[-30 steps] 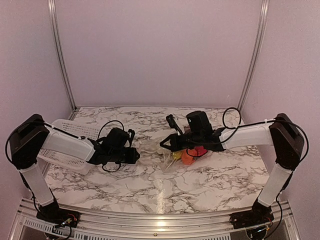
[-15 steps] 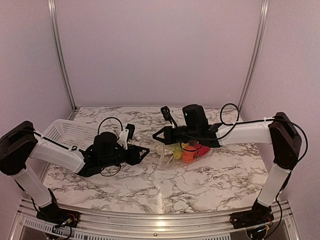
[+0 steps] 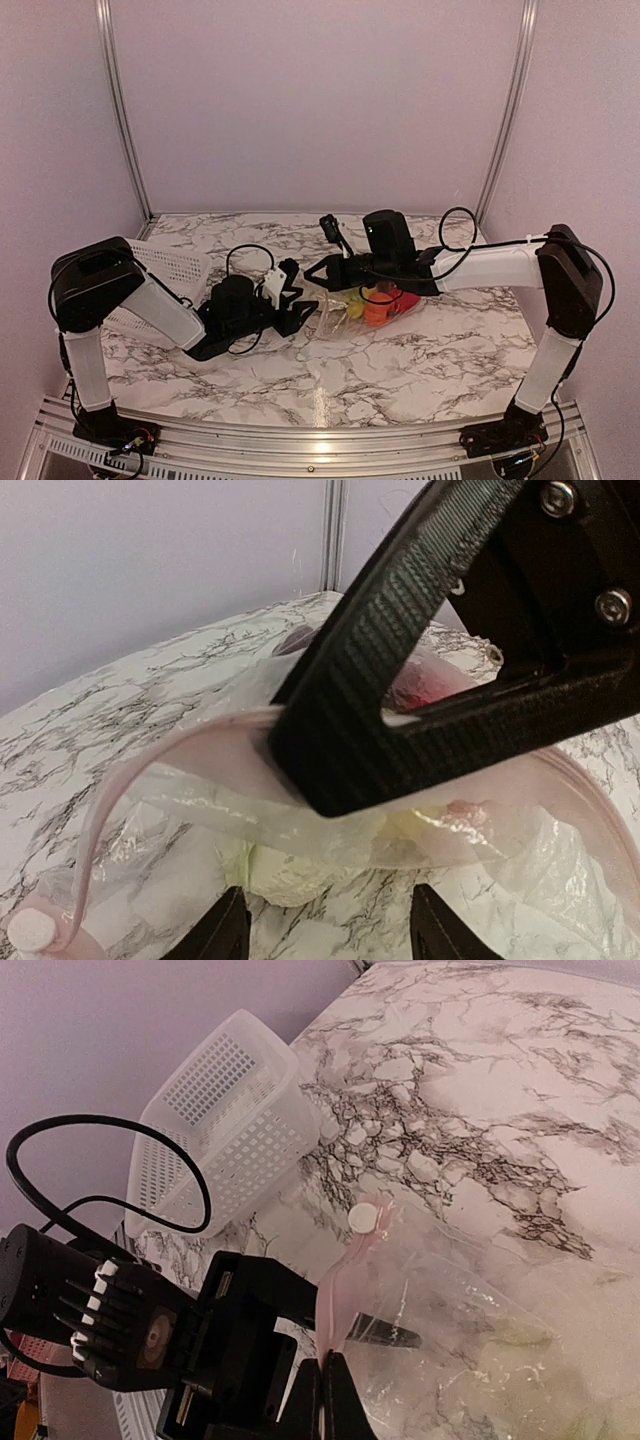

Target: Open the zip-top bag and remove the fake food

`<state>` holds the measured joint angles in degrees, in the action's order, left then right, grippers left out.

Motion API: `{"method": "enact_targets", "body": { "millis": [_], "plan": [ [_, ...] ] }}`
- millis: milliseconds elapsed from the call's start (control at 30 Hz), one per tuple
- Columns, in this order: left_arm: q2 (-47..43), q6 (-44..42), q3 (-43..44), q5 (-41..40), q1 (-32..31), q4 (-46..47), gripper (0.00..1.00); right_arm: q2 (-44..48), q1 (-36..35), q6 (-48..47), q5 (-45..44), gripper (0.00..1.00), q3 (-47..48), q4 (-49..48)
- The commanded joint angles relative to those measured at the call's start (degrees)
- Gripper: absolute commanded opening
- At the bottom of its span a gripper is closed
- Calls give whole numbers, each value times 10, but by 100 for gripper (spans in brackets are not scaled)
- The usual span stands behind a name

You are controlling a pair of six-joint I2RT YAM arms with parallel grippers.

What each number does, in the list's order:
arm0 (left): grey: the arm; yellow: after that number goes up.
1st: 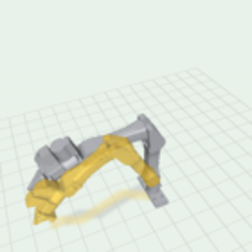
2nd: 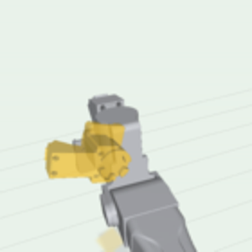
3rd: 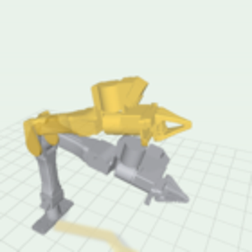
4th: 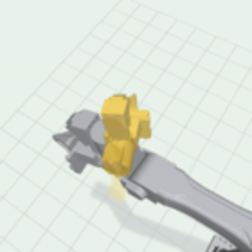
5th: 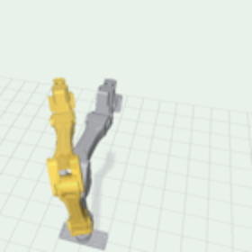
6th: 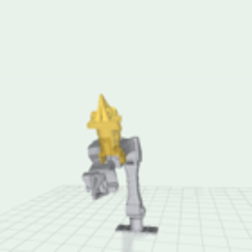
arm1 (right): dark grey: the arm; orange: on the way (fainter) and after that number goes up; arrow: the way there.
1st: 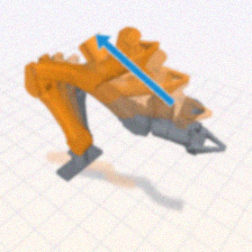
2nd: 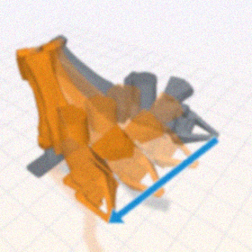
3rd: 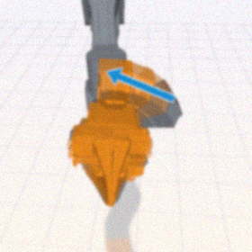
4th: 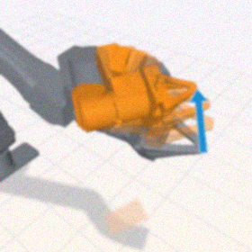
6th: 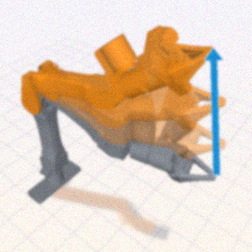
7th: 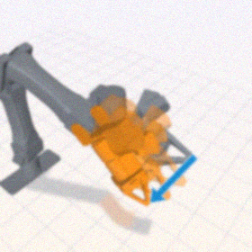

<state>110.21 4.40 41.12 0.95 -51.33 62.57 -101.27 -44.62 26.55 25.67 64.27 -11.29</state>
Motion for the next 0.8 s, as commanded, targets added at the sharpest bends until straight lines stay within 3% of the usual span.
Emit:
{"method": "enact_targets", "body": {
  "millis": [0, 233, 367, 767],
  "plan": [
    [33, -125, 33, -1, -2, 29, 58, 14, -6, -5, 8, 0, 24, 16],
    [61, -200, 80, 17, -2, -27, 67, 20, -5, -8, 10, 0, 22, 23],
    [75, -212, 104, 40, -2, -62, 68, 21, -6, -5, 7, 0, 23, 23],
    [93, -220, 155, -6, -13, -156, 67, 45, 3, 1, -16, 0, 11, 32]
  ]
}}
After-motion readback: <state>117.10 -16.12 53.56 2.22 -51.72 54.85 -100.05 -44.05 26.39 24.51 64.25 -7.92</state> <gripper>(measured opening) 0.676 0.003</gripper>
